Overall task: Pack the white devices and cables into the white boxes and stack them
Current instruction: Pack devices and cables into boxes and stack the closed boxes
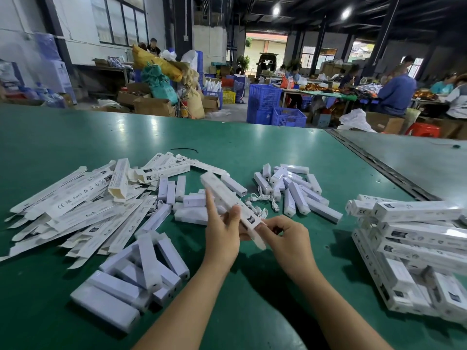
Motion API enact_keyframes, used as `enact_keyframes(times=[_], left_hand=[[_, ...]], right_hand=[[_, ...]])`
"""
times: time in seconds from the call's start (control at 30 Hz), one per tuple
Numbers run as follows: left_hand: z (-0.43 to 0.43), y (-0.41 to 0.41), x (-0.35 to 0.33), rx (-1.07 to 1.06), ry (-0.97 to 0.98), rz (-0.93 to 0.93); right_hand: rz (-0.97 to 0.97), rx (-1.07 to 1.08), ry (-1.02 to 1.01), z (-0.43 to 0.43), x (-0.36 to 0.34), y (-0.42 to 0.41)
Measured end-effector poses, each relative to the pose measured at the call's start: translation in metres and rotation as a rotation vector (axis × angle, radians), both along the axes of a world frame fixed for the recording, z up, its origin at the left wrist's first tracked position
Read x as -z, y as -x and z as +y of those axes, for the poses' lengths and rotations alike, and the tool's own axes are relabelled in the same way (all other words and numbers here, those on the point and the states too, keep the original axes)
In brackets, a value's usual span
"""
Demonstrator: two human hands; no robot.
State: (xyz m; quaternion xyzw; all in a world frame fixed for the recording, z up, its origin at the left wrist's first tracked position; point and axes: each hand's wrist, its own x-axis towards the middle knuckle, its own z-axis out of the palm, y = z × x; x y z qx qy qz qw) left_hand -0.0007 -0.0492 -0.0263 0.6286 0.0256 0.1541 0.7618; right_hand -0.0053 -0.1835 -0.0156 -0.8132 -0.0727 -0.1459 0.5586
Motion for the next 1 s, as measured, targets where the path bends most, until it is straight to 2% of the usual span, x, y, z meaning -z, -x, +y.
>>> enact_keyframes(times=[0.13, 0.27, 0.53, 0.67, 0.83, 1.0], left_hand=[[-0.003, 0.005, 0.006, 0.082, -0.435, -0.095], [-0.002, 0.008, 0.006, 0.107, -0.549, -0.141], [0.005, 0.007, 0.004, 0.072, -0.356, -0.134], [0.008, 0.007, 0.003, 0.057, -0.281, -0.145], [0.015, 0.003, 0.0, 0.159, -0.036, -0.138], [0.018, 0.001, 0.002, 0.209, 0.009, -0.105]], right_hand=[[-0.031, 0.108, -0.016, -0.003, 0.0, -0.001], [0.005, 0.13, -0.084, -0.007, 0.002, -0.003], [-0.061, -0.084, -0.181, -0.008, 0.004, 0.002], [-0.187, -0.143, 0.011, -0.008, 0.003, 0.004], [-0.34, -0.239, 0.265, -0.015, -0.004, 0.006], [-0.487, -0.196, 0.339, -0.013, -0.004, 0.004]])
